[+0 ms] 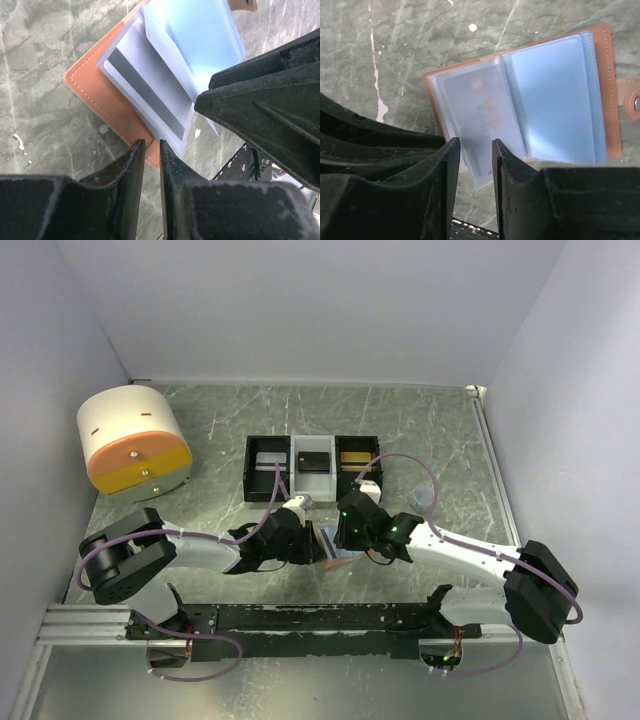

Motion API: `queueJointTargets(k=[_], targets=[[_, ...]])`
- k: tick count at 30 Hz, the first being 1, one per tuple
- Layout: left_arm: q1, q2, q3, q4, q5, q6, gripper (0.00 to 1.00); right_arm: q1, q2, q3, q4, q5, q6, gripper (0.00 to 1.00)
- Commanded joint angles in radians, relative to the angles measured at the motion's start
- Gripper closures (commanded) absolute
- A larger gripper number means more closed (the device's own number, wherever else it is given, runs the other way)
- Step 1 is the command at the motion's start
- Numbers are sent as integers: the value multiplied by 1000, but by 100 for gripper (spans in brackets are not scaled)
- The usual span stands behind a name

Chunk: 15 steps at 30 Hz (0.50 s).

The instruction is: Take the credit cards out of the card holder

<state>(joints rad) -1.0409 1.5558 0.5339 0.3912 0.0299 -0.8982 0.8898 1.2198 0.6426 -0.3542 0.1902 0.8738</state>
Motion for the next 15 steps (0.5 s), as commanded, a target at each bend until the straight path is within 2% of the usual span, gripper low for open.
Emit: queueJointTargets(k=[1, 15], targets=[[-7, -35, 8, -2, -11, 5, 70, -5, -15, 31, -76, 96, -13, 68], [-11, -26, 35, 17, 1, 15, 69, -45, -71, 19, -103, 146, -16, 68]])
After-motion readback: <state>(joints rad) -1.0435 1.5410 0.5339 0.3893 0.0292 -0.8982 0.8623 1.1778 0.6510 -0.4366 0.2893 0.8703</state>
